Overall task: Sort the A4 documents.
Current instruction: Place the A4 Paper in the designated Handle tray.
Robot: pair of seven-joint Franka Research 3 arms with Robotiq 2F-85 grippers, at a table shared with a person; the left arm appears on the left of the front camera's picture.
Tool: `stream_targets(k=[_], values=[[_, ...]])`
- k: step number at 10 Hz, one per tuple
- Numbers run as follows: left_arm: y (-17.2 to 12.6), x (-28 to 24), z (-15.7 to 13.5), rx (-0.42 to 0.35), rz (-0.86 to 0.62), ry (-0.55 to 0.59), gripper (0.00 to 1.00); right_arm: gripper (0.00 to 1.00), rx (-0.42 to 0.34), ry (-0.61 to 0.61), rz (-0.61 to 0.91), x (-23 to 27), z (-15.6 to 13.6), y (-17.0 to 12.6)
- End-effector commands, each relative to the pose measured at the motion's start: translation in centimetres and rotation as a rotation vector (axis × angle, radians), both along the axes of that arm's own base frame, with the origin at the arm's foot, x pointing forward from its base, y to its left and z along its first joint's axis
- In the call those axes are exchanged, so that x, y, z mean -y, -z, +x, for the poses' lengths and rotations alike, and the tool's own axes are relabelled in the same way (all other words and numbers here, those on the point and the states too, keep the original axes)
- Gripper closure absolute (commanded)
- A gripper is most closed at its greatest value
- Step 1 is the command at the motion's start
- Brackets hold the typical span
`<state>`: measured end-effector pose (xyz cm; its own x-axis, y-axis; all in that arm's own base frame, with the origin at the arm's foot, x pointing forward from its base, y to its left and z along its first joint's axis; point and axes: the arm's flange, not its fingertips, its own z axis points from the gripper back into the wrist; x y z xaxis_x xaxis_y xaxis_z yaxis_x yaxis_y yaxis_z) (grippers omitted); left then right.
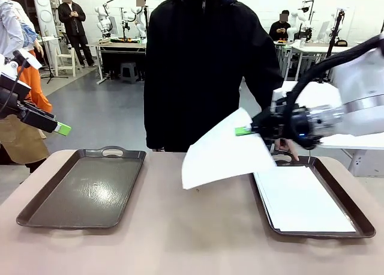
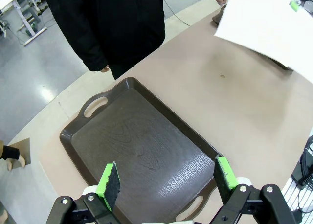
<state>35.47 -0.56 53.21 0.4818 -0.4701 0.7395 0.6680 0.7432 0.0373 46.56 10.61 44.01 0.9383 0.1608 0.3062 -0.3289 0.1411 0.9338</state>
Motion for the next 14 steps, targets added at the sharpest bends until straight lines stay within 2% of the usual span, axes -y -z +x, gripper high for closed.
stream_targets(k=[1,3,4,6,9,12,14], values=[[0.1,-0.1,0.1,0.000,-0.005,0.002,0.00,0.99,0.029,0.000,-0.086,5.9,-0.4,1.1],[0.1,-0.1,0.1,0.000,-0.005,0.002,0.00,0.99,0.157,0.039,-0.194,9.6,-0.1,1.8],[0.1,-0.1,0.1,0.000,-0.005,0.002,0.00,0.99,0.166,0.108,-0.205,10.5,0.9,2.2],[0.1,-0.1,0.1,0.000,-0.005,0.002,0.00,0.99,0.192,0.151,-0.274,11.3,2.7,4.0],[0.1,-0.1,0.1,0.000,-0.005,0.002,0.00,0.99,0.109,0.119,-0.413,13.4,4.1,8.4],[0.1,-0.1,0.1,0.000,-0.005,0.002,0.00,0.99,0.073,0.100,-0.521,16.4,3.6,9.0],[0.1,-0.1,0.1,0.000,-0.005,0.002,0.00,0.99,0.032,0.186,-0.631,18.2,3.5,9.7]])
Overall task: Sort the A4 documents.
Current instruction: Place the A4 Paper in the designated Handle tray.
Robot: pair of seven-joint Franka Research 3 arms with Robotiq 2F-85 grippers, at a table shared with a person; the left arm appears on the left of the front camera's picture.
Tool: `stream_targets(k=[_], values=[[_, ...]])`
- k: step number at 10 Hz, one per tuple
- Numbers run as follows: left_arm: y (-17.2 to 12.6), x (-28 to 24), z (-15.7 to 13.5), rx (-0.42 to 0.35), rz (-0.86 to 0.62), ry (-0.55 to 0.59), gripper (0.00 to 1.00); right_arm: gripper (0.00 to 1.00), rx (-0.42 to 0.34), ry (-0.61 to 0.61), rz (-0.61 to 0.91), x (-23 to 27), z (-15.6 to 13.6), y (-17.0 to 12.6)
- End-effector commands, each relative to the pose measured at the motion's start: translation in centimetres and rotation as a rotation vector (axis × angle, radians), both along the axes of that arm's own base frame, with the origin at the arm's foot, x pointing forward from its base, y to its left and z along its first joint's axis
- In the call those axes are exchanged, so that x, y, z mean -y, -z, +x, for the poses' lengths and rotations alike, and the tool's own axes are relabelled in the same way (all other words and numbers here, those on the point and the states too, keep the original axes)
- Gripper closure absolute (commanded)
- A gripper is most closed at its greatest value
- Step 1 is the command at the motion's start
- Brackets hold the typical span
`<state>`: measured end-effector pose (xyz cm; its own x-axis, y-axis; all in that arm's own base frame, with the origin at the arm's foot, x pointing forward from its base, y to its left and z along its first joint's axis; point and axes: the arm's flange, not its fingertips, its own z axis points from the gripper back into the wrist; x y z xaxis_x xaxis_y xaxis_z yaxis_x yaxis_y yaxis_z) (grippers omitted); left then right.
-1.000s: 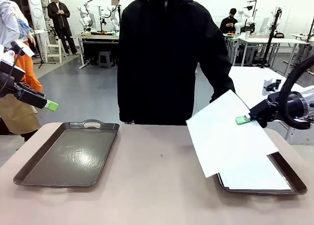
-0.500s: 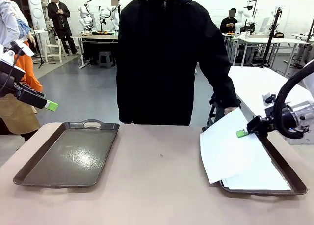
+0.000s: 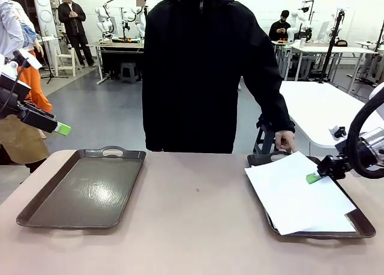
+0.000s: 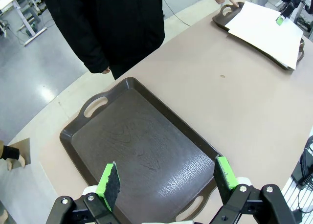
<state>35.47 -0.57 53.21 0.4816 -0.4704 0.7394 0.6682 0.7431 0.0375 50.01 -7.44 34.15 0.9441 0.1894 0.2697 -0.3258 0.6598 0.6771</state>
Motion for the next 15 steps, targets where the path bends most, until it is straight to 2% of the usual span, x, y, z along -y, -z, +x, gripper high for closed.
stream_targets(k=[1,4,11,15], values=[[0.1,-0.1,0.1,0.000,-0.005,0.002,0.00,0.99,-0.035,0.065,-0.113,0.4,-0.1,0.2],[0.1,-0.1,0.1,0.000,-0.005,0.002,0.00,0.99,-0.049,0.123,-0.165,0.0,0.0,1.2],[0.1,-0.1,0.1,0.000,-0.005,0.002,0.00,0.99,-0.015,0.306,-0.146,0.4,-1.5,1.3],[0.1,-0.1,0.1,0.000,-0.005,0.002,0.00,0.99,-0.021,0.299,-0.098,-0.4,-2.1,1.9]])
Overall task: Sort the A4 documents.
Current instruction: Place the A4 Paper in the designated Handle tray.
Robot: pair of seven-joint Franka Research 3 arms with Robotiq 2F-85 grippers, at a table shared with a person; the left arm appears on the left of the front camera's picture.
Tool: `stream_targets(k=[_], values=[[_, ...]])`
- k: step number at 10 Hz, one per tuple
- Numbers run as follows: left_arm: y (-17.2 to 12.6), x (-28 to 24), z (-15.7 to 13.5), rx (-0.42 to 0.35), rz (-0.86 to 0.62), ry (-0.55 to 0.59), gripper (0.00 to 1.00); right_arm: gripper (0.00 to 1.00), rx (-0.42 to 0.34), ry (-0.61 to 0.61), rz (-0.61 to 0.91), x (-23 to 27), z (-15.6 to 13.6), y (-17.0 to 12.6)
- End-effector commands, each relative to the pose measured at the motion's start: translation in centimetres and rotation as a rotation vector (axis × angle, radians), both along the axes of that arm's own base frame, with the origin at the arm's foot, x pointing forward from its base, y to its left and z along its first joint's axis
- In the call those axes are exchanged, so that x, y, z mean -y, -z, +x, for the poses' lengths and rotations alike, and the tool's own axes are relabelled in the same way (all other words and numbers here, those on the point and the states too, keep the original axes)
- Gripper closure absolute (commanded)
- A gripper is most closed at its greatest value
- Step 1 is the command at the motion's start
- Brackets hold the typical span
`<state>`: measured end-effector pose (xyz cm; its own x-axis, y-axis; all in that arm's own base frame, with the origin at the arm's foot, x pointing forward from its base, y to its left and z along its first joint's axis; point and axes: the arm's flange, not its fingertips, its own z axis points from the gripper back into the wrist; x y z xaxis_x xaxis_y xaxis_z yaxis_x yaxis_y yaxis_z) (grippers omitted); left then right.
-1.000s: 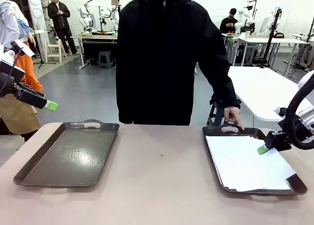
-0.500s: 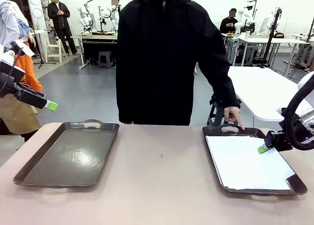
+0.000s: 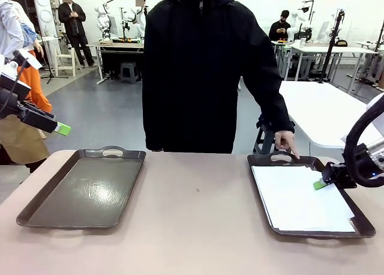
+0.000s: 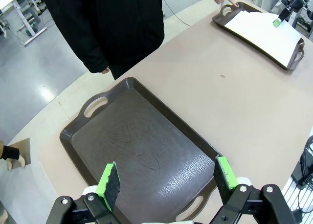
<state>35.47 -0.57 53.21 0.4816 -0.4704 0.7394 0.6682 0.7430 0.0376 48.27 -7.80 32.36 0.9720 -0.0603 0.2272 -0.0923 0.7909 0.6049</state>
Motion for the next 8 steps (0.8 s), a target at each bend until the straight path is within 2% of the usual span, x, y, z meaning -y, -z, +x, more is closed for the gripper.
stream_targets(k=[1,2,3,4,5,6,7,8], values=[[0.1,-0.1,0.1,0.000,-0.005,0.002,0.00,0.99,0.013,-0.007,0.007,-0.8,-0.4,-0.1],[0.1,-0.1,0.1,0.000,-0.005,0.002,0.00,0.99,0.017,-0.019,0.000,-0.9,-0.3,-0.5],[0.1,-0.1,0.1,0.000,-0.005,0.002,0.00,0.84,0.021,-0.030,-0.026,-0.9,-0.3,-0.9],[0.1,-0.1,0.1,0.000,-0.005,0.002,0.00,0.82,0.029,-0.035,-0.056,-1.0,-0.3,-1.2],[0.1,-0.1,0.1,0.000,-0.005,0.002,0.00,0.67,0.030,-0.038,-0.093,-1.1,-0.3,-1.4],[0.1,-0.1,0.1,0.000,-0.005,0.002,0.00,0.65,0.027,-0.035,-0.130,-1.3,-0.2,-1.4],[0.1,-0.1,0.1,0.000,-0.005,0.002,0.00,0.49,0.013,-0.030,-0.184,-1.3,-0.3,-1.3],[0.1,-0.1,0.1,0.000,-0.005,0.002,0.00,0.47,0.001,-0.026,-0.217,-1.3,-0.3,-1.2]])
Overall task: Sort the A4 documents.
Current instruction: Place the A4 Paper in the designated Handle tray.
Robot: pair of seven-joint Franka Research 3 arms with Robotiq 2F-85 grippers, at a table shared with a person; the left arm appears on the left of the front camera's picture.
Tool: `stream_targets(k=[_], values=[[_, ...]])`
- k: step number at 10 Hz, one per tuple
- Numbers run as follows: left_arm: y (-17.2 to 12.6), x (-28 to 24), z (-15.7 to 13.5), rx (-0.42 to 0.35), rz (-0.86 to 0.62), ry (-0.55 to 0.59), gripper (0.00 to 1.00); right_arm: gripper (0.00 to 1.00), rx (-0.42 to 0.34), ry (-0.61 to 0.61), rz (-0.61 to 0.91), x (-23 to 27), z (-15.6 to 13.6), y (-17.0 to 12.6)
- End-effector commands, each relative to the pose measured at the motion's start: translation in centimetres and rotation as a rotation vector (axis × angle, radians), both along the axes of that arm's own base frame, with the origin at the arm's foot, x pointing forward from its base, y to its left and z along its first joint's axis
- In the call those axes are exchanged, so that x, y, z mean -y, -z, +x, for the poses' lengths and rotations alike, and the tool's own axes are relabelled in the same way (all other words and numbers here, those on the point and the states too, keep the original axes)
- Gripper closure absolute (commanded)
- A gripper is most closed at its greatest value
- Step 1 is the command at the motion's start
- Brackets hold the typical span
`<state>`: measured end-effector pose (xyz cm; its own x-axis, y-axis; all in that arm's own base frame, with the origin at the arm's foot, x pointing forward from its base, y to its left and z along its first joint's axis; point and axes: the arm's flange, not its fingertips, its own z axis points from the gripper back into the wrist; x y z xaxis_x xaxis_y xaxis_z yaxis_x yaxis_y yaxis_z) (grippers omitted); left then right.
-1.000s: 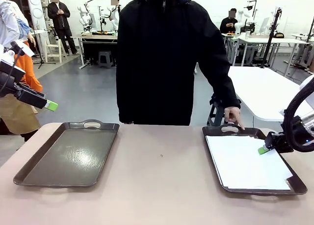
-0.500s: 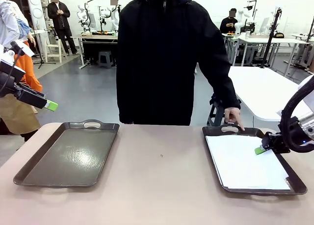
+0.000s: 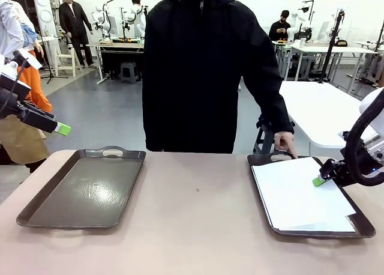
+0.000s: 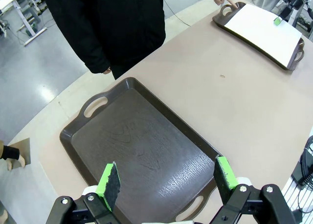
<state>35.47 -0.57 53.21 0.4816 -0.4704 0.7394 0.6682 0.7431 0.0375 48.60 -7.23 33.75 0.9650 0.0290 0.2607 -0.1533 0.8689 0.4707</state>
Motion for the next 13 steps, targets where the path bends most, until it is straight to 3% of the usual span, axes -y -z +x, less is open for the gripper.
stream_targets(k=[1,2,3,4,5,13], values=[[0.1,-0.1,0.1,0.000,-0.005,0.002,0.00,0.31,-0.033,0.041,-0.104,-0.6,-0.6,0.2],[0.1,-0.1,0.1,0.000,-0.005,0.002,0.00,0.29,-0.034,0.054,-0.142,-0.3,-0.6,0.1],[0.1,-0.1,0.1,0.000,-0.005,0.002,0.00,0.13,-0.026,0.070,-0.169,0.0,-0.6,-0.1],[0.1,-0.1,0.1,0.000,-0.005,0.002,0.00,0.11,-0.017,0.070,-0.178,0.0,-0.6,-0.3],[0.1,-0.1,0.1,0.000,-0.005,0.002,0.00,0.00,-0.004,0.067,-0.196,-0.2,-0.6,-0.5],[0.1,-0.1,0.1,0.000,-0.005,0.002,0.00,0.00,0.034,0.047,-0.192,0.2,0.1,-1.6]])
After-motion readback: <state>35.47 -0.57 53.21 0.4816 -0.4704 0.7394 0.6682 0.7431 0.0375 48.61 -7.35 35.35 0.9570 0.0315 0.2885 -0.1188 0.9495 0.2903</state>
